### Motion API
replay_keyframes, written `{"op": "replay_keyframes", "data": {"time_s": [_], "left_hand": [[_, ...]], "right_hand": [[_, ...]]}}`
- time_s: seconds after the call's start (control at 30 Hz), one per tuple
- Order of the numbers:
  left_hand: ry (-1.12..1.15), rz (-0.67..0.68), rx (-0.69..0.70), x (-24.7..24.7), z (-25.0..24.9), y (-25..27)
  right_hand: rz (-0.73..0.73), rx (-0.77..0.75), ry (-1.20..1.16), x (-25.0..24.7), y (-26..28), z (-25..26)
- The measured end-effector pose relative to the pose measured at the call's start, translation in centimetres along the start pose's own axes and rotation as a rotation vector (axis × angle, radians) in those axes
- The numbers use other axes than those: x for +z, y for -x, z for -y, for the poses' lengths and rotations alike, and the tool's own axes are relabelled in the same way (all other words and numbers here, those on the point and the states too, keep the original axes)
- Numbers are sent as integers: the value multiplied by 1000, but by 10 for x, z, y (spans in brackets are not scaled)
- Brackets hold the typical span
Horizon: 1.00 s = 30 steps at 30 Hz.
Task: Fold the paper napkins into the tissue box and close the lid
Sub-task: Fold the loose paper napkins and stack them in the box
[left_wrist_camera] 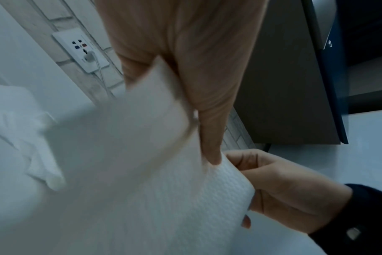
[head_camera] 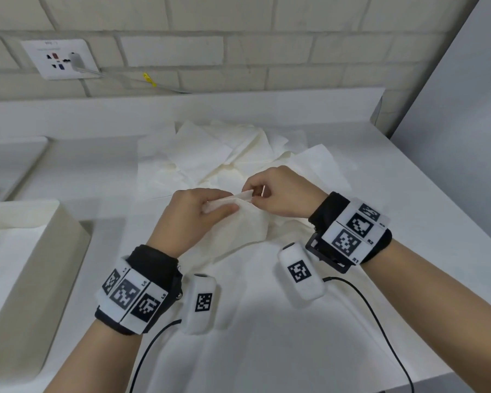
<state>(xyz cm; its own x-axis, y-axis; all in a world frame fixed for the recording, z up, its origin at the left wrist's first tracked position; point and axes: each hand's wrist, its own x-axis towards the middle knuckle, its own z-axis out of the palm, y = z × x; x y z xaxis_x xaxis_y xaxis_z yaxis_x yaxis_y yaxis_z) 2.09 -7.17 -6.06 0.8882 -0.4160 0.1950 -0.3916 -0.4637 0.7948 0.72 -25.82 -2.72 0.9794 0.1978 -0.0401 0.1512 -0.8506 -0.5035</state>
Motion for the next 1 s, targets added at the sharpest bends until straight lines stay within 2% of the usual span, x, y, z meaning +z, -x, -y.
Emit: {"op": "replay_keyframes", "data": {"time_s": [0.1, 0.2, 0.37, 0.43, 0.53, 0.63, 0.73, 0.83, 0.9, 1.0], "left_hand": [[-43, 20, -42, -7, 7, 3], [-114, 22, -78, -11, 13, 6], [-66, -6, -23, -4, 12, 9], [-37, -65, 66, -2, 14, 10], [-121, -192, 196, 1, 18, 11], [-243, -282, 258, 5, 18, 11], [-265, -347, 282, 9, 17, 12], [-203, -252, 223, 14, 18, 15], [-92, -100, 170, 16, 15, 17], [170, 120, -7, 17, 10, 19]], "right_hand": [[-50, 35, -6, 5, -2, -3], [2, 73, 36, 10, -1, -3], [17, 56, 152, 20, -2, -2], [-24, 61, 74, 21, -5, -4], [-150, 80, -142, 17, -6, -5], [-250, 105, -349, 13, -5, 1], [-345, 142, -467, 12, -8, 4], [-437, 190, -540, 13, -14, 1], [-458, 217, -622, 14, -17, 0], [-443, 248, -794, 14, -17, 2]]}}
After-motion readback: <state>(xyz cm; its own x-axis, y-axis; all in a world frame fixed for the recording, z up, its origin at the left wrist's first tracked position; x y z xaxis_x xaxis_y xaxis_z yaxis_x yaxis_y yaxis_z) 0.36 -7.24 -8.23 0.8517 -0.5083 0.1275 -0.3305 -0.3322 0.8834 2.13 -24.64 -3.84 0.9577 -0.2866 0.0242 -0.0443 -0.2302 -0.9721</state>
